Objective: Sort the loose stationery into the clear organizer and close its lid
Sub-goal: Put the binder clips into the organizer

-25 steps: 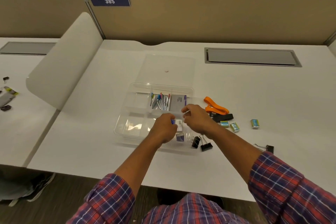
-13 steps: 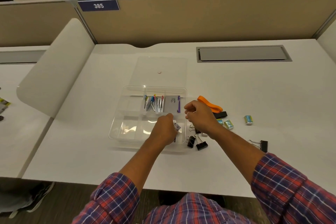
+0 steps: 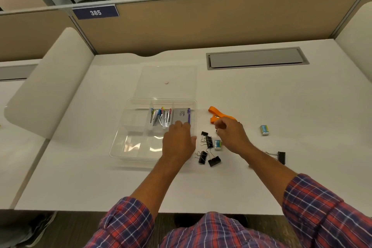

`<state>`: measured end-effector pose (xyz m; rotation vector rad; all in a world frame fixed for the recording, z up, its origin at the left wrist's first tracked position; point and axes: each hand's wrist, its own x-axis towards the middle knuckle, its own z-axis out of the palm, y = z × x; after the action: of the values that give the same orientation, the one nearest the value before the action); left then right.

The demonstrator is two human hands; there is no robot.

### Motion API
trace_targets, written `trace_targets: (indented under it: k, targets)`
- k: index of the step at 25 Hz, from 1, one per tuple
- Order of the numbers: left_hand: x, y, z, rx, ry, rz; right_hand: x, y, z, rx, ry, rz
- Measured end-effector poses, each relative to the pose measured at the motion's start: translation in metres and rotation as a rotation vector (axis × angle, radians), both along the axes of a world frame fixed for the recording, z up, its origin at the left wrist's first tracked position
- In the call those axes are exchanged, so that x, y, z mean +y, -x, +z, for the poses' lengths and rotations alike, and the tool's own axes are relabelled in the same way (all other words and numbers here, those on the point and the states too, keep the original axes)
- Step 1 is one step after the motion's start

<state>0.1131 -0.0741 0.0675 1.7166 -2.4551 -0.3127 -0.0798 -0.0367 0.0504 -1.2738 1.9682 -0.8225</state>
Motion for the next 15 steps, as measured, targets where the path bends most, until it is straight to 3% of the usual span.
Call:
trace_targets:
  k: [4, 10, 15]
  targets:
    - [0.013, 0.024, -0.014, -0.024, 0.039, -0.181, 0.016, 0.013, -0.010, 0.086, -0.014, 0.023]
    - [0.009, 0.059, -0.025, -0.362, -0.058, -0.333, 0.035, 0.015, -0.026, 0.148, 0.006, 0.044]
    - [-0.002, 0.072, -0.030, -0.487, -0.052, -0.398, 0.060, 0.011, -0.036, 0.224, -0.006, 0.291]
